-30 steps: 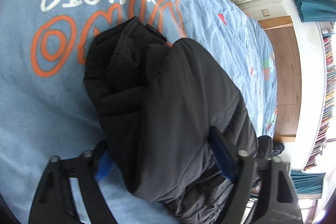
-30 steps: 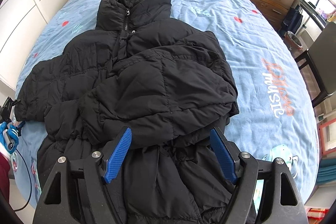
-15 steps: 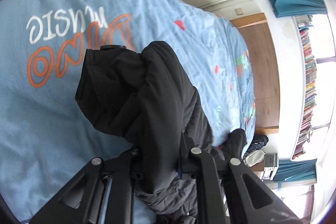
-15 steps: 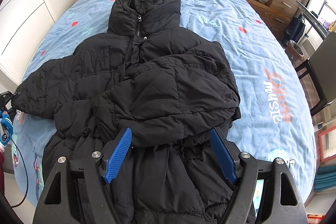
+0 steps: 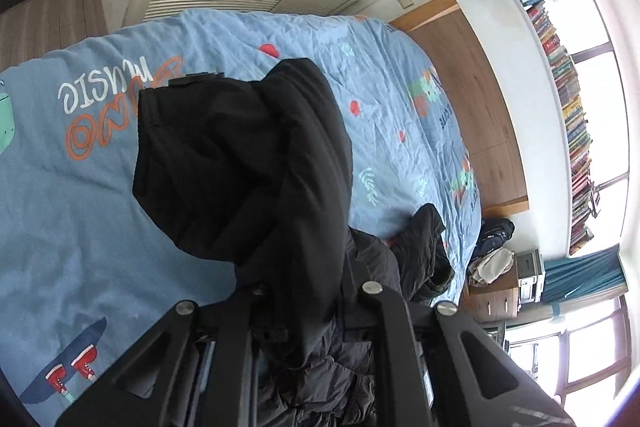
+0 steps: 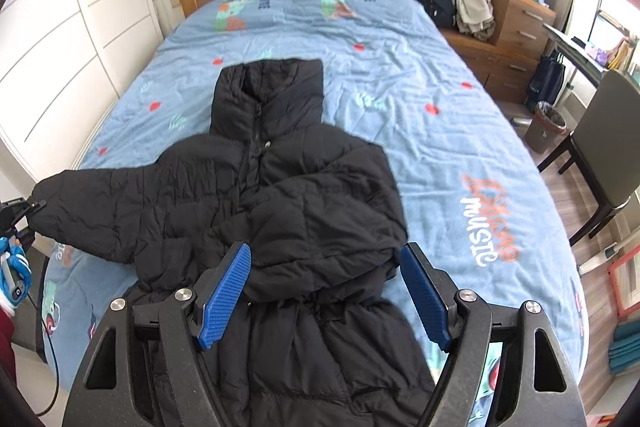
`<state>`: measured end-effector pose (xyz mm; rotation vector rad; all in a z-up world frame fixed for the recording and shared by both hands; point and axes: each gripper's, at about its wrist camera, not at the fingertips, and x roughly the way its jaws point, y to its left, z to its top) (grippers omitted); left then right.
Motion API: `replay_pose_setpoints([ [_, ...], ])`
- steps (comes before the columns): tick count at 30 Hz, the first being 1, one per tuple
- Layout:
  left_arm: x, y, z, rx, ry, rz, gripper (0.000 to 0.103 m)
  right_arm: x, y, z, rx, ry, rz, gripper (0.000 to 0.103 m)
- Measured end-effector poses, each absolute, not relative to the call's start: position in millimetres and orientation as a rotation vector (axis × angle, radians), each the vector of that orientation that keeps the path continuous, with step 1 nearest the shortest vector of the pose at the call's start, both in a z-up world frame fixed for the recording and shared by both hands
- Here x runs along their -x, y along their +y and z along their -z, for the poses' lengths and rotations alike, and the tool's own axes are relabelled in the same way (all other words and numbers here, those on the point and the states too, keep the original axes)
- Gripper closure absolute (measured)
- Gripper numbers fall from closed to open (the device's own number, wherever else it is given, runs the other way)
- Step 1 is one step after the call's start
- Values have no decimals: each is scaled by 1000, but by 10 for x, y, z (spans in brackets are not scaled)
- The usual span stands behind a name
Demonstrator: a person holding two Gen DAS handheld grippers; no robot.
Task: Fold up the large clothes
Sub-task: 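Grasp the other sleeve cuff with the left gripper and fold it across the body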
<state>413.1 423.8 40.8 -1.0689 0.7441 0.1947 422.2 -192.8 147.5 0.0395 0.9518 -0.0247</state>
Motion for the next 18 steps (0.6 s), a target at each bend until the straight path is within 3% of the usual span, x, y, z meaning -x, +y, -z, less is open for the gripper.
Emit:
replay_pose_setpoints([
  [18,-4263,2570,-1324,789,865,-19,90,-3602,-2813,-1860,-145,815,113,26],
])
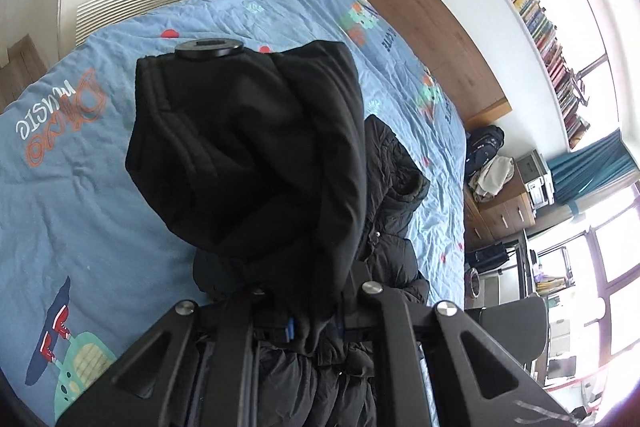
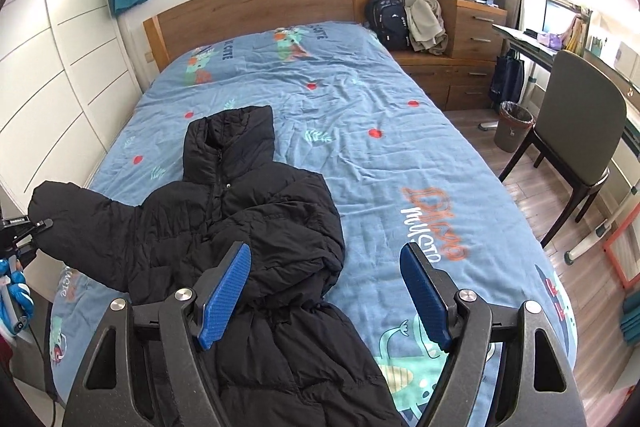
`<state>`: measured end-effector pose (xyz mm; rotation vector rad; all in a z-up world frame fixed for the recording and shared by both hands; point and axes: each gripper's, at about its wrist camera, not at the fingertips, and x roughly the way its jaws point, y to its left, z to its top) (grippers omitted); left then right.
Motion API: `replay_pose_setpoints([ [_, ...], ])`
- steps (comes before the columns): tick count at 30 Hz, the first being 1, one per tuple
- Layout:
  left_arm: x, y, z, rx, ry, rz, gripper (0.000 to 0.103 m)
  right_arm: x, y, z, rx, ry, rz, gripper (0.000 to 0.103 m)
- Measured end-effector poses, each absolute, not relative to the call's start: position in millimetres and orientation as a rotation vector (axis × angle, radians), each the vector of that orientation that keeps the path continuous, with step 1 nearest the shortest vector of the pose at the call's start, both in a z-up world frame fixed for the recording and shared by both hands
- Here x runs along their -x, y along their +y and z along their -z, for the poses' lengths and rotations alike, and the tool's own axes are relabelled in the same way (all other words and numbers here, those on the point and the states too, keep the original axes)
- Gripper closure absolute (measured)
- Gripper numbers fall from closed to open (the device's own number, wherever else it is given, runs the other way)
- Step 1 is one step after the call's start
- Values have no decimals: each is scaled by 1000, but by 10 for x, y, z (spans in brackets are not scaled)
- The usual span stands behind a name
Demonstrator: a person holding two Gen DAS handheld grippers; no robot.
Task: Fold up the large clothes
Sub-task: 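Grasp the other sleeve cuff with the left gripper and fold it across the body, then lower the held sleeve onto the jacket and open the left gripper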
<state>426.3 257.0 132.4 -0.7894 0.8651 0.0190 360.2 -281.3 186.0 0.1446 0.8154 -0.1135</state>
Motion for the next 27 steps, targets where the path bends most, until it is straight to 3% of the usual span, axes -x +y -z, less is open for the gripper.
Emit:
replay_pose_setpoints([
  [9,-4320,2003,-1278,702,929,64,90,-3402,-3181,-1844,-177,797,197,26],
  [27,-4208,972,-475,552,1143,232,90,-3178,-3292,-1524,-159,914,266,26],
])
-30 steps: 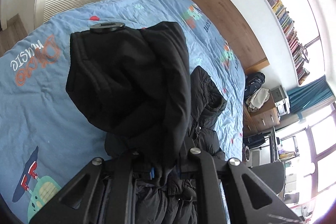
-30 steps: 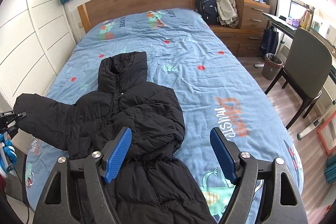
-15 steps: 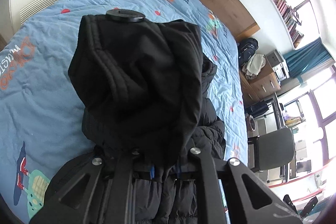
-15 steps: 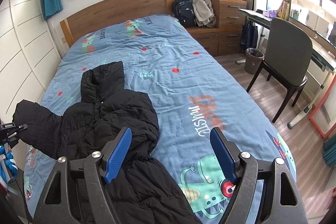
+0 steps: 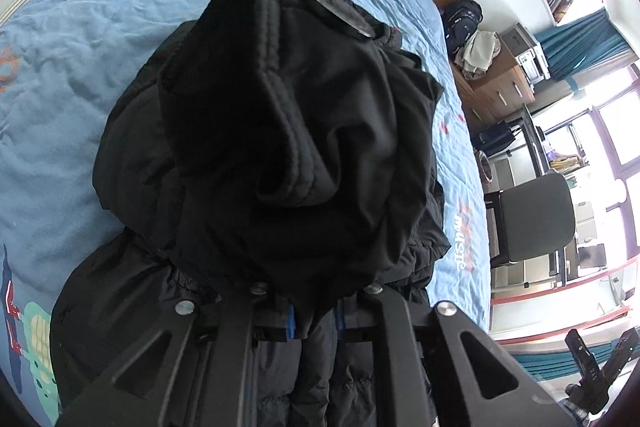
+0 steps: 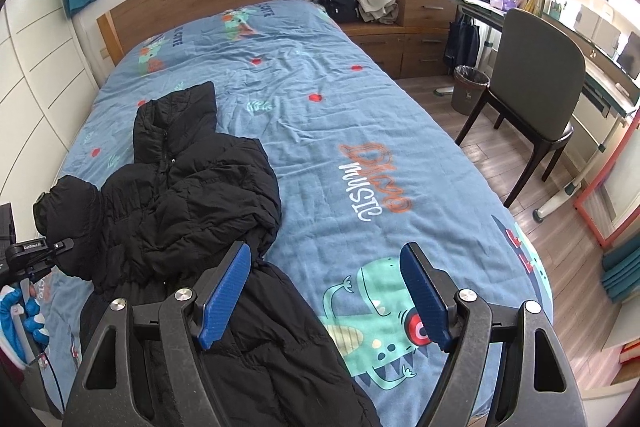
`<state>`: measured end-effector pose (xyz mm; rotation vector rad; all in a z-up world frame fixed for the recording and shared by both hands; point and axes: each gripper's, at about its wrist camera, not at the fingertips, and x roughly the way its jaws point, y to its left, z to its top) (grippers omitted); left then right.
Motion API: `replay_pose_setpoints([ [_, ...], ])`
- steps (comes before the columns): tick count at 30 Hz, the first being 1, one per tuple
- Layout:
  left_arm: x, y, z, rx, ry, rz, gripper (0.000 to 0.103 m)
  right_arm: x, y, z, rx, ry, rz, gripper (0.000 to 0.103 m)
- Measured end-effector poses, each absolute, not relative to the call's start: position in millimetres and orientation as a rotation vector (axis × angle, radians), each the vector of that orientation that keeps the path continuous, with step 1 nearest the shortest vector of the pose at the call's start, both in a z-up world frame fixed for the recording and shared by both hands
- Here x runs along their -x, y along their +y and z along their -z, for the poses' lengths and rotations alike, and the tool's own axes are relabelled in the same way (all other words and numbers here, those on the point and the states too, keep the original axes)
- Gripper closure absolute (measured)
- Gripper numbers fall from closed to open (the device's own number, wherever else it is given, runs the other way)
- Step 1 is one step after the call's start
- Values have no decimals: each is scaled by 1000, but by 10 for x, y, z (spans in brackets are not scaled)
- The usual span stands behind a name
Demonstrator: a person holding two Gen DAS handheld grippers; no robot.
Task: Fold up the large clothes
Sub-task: 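Lower the held sleeve onto the jacket and open the left gripper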
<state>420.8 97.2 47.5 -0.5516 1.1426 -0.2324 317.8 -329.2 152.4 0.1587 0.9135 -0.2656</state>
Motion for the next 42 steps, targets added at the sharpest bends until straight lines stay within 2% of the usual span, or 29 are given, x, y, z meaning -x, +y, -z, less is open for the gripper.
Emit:
replay_pose_setpoints([
  [6,-4164,810,-173,548,1195,229,90,-3138,-3330,-1585,-127,920,285,26],
  [10,-4147,763,-44,547,1228,227,86,-3128,-3340,-1607,-118,920,292,26],
  [19,-4149,673,66,534,1273,250,73,-3193,-3239,-1517,-115,941,262,26],
  [23,-4118,578,106,533,1290,268,63,-3218,-3195,-1492,-107,950,243,26],
  [33,-4044,657,38,538,1267,256,62,-3295,-3082,-1447,-99,957,206,26],
  [42,-3933,1214,-98,505,1214,168,62,-3626,-2325,-1135,-41,1011,-4,26],
])
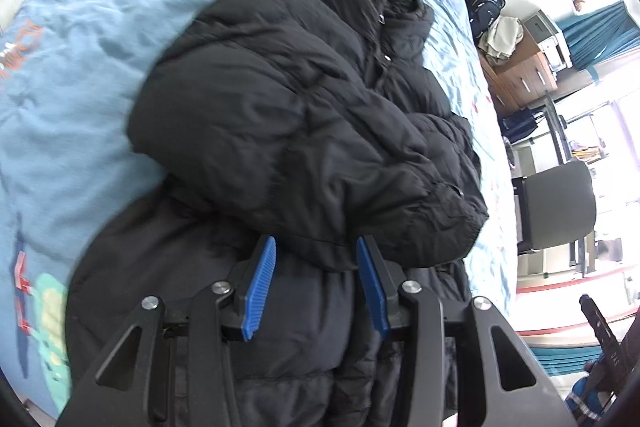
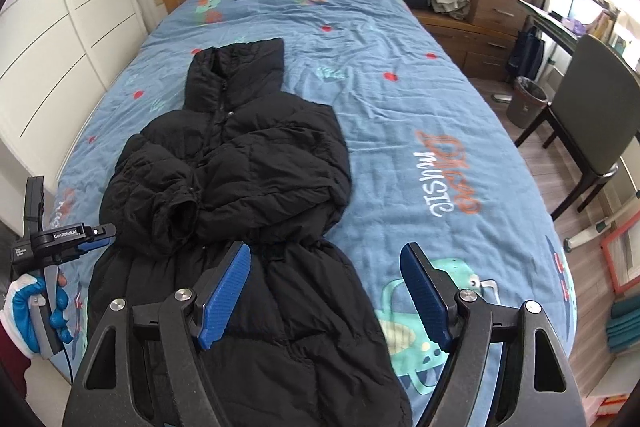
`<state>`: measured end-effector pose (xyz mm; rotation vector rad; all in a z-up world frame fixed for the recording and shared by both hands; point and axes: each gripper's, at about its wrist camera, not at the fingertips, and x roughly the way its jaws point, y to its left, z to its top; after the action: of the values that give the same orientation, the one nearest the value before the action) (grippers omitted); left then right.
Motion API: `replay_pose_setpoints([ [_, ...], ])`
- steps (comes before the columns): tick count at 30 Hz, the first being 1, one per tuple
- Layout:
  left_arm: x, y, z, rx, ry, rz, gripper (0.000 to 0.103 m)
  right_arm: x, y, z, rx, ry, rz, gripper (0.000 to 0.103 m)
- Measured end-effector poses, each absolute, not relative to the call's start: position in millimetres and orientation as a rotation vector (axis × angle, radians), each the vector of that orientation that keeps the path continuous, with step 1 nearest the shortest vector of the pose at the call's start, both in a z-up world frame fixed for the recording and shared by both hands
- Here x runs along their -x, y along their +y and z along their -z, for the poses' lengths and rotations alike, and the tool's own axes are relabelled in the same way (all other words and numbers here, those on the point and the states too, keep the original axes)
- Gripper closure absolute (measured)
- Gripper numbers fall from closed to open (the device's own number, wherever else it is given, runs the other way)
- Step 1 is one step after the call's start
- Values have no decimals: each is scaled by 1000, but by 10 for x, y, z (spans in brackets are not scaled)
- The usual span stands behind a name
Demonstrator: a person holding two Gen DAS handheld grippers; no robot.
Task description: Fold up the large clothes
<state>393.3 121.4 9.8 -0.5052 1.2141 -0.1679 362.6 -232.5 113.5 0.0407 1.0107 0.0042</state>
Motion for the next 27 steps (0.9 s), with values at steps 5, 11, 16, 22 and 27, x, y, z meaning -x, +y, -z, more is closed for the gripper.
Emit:
replay_pose_setpoints([
  [5,-3978,1468,-198,431,1193,147,62,-3930,-1567,-937,-16,1016,-157,26],
  [11,-4316,1641,-213,361,1166,154,62,-4308,-618,-696,43,994,-333,26],
  [16,-4671,1559,-4,313,1148,171,62,-4570,-286,-339,82,1013,-392,26],
  [22,-4866,1428,661,292,1199,153,62,-4751,-451,428,128,1163,-323,26],
  [27,-4835,1359,900,282,1179,164,59,-4758,-647,822,146,1229,-324,26],
])
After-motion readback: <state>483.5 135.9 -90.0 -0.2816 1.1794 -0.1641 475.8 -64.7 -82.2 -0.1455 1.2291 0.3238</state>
